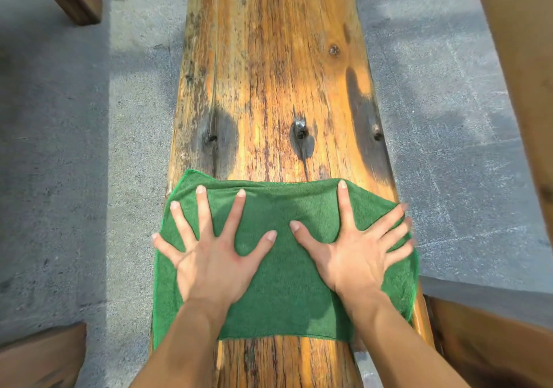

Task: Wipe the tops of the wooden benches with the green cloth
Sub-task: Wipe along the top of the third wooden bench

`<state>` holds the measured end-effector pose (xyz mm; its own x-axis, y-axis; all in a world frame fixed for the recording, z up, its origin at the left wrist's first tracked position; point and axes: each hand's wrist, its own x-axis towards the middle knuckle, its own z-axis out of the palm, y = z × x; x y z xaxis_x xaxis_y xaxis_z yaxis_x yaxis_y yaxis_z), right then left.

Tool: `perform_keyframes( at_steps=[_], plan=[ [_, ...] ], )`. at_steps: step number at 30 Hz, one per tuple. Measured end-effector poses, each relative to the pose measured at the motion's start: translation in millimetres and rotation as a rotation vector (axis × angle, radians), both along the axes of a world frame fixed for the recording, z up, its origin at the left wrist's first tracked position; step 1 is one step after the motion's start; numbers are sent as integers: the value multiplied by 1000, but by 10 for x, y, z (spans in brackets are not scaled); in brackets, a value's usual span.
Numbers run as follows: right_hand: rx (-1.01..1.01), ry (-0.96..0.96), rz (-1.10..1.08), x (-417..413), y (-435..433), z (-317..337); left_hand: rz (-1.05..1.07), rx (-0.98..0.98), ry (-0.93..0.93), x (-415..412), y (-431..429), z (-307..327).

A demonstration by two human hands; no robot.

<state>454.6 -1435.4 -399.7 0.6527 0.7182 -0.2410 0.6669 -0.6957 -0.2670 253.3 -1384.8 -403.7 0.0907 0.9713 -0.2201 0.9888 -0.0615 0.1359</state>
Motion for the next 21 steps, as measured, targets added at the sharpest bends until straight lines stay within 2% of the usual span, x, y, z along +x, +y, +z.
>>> perform_keyframes(
  at_steps=[21],
  plan=[
    [-85, -97, 23, 136, 537, 43, -41, 0, 37, 187, 606, 84]
  ],
)
